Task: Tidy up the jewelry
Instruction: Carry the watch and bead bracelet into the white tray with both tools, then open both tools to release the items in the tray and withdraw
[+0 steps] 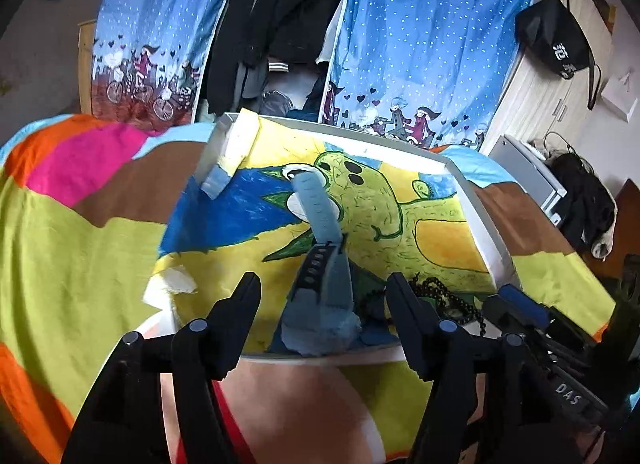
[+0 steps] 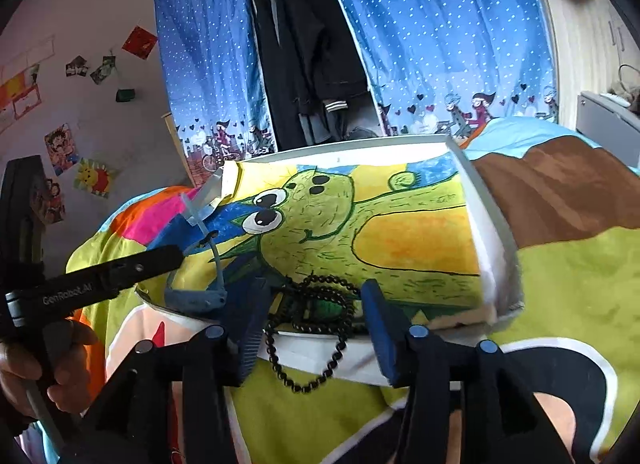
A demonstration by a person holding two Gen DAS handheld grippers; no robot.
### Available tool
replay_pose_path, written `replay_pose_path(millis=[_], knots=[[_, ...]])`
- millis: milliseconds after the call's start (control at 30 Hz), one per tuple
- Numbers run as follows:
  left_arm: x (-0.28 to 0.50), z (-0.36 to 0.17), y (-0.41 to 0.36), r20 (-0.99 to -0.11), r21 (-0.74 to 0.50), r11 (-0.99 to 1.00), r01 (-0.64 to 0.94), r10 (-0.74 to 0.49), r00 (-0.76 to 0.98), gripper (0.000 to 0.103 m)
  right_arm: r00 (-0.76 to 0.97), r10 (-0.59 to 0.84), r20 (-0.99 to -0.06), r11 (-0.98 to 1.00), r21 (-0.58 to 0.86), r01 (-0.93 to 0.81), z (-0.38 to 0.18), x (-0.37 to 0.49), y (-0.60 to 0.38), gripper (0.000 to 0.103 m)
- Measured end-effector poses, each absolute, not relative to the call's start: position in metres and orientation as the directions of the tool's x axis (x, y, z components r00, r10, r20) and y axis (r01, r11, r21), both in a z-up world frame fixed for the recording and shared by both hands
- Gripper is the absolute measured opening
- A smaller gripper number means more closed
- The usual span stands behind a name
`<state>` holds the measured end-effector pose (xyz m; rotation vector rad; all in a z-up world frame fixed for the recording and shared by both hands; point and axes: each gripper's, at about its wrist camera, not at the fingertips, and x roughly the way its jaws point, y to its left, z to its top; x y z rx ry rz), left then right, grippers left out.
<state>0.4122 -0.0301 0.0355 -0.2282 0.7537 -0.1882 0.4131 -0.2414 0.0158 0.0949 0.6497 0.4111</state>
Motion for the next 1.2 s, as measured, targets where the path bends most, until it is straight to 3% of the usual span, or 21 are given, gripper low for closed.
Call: replay_pose_path(millis=[67, 167, 233, 367, 500, 633, 867, 1200], knots=[[0.404, 0.040, -0.031, -0.649, -0.244, 0.966, 0.089, -0.231, 0.725, 0.062, 0.735, 0.387, -0.557, 0.922, 0.209, -0.327, 0.020, 0.406, -0.246, 0.073], [0.382, 0.048, -0.033, -0.603, -0.208, 0.973, 0.098, -0.207, 0.771, 0.081, 0.760, 0.374, -0.532, 0.927, 0.207, -0.312, 0.029, 0.389, -0.253, 0.080], [0.362, 0.054, -0.032, -0.558, -0.199, 0.974, 0.112, -0.207, 0.803, 0.085, 0.773, 0.364, -0.519, 0.931, 0.199, -0.305, 0.036, 0.377, -0.256, 0.082], [0.330, 0.067, -0.032, -0.512, -0.174, 0.976, 0.135, -0.206, 0.834, 0.085, 0.807, 0.350, -0.477, 0.937, 0.177, -0.302, 0.052, 0.345, -0.259, 0.096], [0.291, 0.082, -0.028, -0.453, -0.164, 0.975, 0.150, -0.209, 0.867, 0.087, 0.831, 0.353, -0.429, 0.935, 0.155, -0.318, 0.069, 0.312, -0.254, 0.101], [0.254, 0.095, -0.016, -0.404, -0.168, 0.975, 0.145, -0.202, 0.892, 0.096, 0.848, 0.372, -0.378, 0.928, 0.132, -0.348, 0.084, 0.273, -0.245, 0.103], [0.187, 0.108, 0.013, -0.362, -0.158, 0.977, 0.142, -0.191, 0.913, 0.096, 0.862, 0.391, -0.324, 0.920, 0.104, -0.378, 0.098, 0.213, -0.224, 0.103], [0.118, 0.084, 0.079, -0.433, -0.166, 0.985, 0.039, -0.109, 0.895, 0.096, 0.849, 0.408, -0.335, 0.907, 0.043, -0.419, 0.080, 0.145, -0.197, 0.103]])
